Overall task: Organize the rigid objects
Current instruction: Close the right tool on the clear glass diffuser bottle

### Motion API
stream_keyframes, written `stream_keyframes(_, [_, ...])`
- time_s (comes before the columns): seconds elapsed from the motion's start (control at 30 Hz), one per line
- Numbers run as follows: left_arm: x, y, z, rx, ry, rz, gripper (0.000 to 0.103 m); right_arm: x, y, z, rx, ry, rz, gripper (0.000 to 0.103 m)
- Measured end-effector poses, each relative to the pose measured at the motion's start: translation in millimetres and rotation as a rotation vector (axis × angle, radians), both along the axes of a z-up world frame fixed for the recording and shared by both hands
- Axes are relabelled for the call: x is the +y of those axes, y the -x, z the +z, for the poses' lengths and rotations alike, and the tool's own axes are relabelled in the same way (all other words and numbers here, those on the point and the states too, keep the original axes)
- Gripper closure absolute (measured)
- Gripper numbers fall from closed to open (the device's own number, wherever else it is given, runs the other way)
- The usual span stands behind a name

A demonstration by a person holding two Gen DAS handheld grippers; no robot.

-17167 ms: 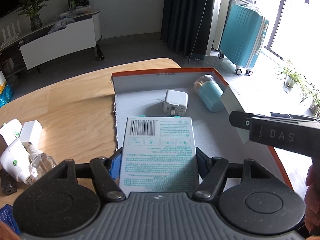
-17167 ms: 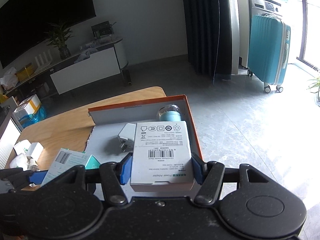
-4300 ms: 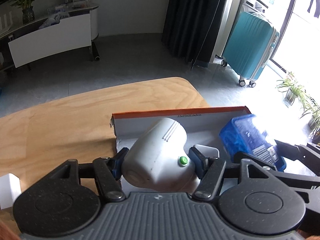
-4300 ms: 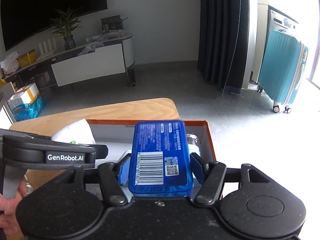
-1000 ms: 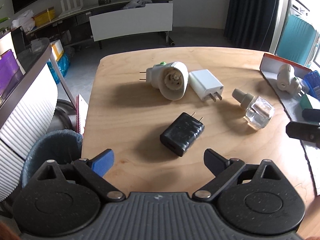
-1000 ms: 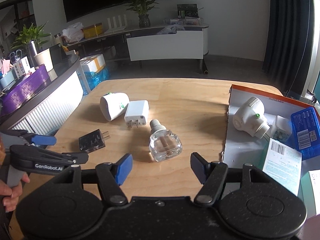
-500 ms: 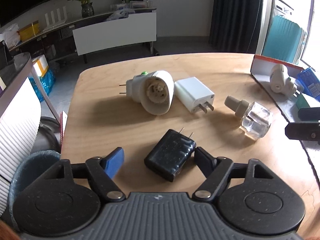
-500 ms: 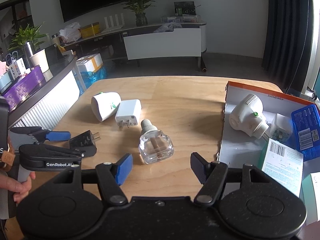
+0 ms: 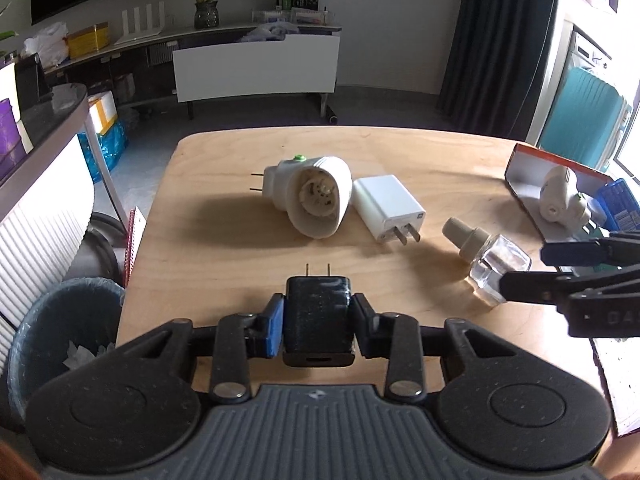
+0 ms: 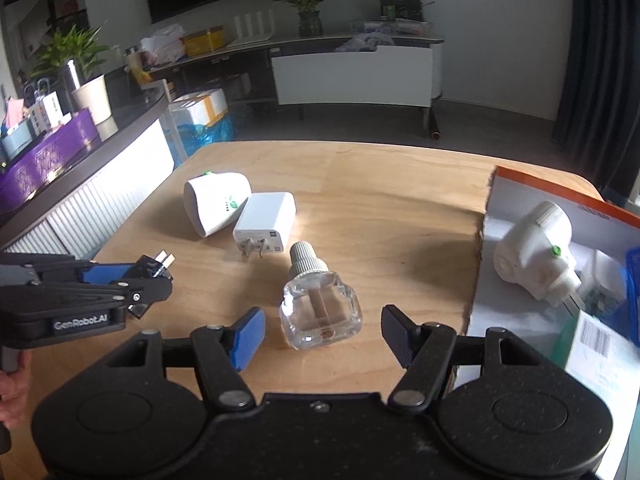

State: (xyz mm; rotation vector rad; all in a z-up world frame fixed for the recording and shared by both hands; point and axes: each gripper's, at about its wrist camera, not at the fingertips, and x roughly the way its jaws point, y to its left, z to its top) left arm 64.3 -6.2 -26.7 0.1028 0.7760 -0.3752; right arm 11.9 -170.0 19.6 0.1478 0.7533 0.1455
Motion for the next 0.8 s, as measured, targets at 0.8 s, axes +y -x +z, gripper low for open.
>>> stream_keyframes(0.8, [-12.4, 10.2, 7.0, 0.018, 0.023, 0.079, 0.067, 14.2, -17.5, -2.8, 0.051, 0.028, 0.016, 0.042])
